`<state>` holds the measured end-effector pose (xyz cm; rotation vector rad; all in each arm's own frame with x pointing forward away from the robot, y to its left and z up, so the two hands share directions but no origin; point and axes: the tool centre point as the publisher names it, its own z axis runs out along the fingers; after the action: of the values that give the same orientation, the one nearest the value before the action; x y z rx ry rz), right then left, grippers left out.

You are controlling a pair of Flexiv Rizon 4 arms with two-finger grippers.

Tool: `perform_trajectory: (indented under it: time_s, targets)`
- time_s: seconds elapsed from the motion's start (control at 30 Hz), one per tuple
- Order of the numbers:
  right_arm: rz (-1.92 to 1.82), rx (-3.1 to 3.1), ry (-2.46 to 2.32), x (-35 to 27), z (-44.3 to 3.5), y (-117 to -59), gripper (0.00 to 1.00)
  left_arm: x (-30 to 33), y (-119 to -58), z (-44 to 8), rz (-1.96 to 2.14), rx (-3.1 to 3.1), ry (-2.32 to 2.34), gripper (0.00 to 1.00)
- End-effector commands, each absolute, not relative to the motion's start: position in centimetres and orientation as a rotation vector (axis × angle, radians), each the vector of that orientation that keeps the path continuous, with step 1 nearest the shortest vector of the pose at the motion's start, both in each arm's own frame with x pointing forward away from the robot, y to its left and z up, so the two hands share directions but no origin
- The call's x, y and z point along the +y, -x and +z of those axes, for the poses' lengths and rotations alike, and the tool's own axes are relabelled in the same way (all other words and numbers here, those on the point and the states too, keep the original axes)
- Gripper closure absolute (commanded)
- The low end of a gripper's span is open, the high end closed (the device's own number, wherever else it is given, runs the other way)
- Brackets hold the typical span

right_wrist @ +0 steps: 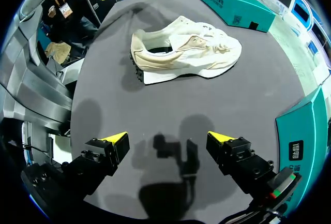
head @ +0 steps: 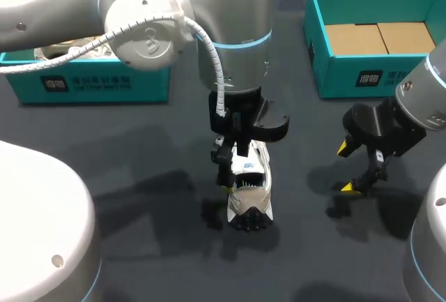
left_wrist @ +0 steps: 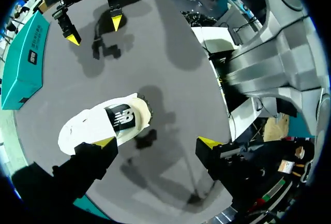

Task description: Take the shoe out of the shoebox, open the shoe tongue, remove and reinsert the insole, then place the shoe into the shoebox

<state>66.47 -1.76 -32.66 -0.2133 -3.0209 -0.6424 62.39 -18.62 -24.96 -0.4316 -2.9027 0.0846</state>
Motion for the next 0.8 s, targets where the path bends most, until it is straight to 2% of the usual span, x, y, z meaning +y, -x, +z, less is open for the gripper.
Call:
perform_trajectory:
  time_s: [0.03,0.8]
  targets:
    - [-0.641,-3.024,0.214,-1.8,-32.6,-66.3,0.0,-19.7,-62.8,-26.7,0.12,-2.847,0.194,0.0]
    - [-0.641,-3.024,0.214,-1.8,-32.6,-66.3,0.0,-22.0,-60.3,-32.9,0.094,-3.009,-0.01,0.0]
